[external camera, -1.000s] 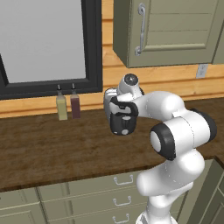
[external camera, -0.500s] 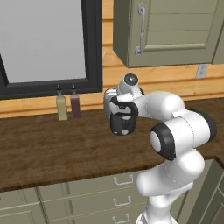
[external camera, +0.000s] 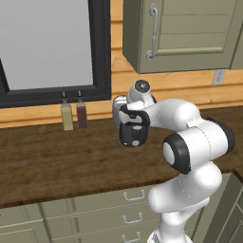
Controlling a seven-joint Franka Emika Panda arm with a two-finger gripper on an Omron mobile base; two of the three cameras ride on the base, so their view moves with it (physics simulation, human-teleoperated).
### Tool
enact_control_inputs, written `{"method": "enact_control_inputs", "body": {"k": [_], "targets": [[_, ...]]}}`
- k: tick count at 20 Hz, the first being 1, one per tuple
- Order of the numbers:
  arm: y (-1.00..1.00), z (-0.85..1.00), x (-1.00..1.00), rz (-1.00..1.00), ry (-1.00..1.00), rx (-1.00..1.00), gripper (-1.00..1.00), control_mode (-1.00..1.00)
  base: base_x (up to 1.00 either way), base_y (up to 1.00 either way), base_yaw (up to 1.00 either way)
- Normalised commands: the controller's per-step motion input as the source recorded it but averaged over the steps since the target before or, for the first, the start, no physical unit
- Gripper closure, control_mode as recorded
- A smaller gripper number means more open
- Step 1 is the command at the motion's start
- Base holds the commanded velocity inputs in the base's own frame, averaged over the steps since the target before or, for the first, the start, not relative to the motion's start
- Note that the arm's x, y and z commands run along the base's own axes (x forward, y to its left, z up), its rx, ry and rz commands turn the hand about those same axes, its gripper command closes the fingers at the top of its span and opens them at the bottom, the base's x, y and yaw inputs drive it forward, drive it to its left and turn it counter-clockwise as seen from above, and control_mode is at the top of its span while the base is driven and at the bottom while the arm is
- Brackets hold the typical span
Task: Start the toaster. Once the lever pops up, take the bread to the plate on the dining counter.
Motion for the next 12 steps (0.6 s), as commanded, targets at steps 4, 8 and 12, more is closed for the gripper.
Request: {"method": "enact_control_inputs", "body": {"k": [4, 8, 12], "targets": [[0.00, 0.00, 0.00, 0.00, 0.00, 0.00, -1.00, -1.00, 0.00, 0.00, 0.00], [0.00, 0.00, 0.11, 0.00, 0.00, 0.00, -1.00, -1.00, 0.00, 0.00, 0.00], [0.00, 0.00, 0.32, 0.00, 0.00, 0.00, -1.00, -1.00, 0.00, 0.00, 0.00]]}}
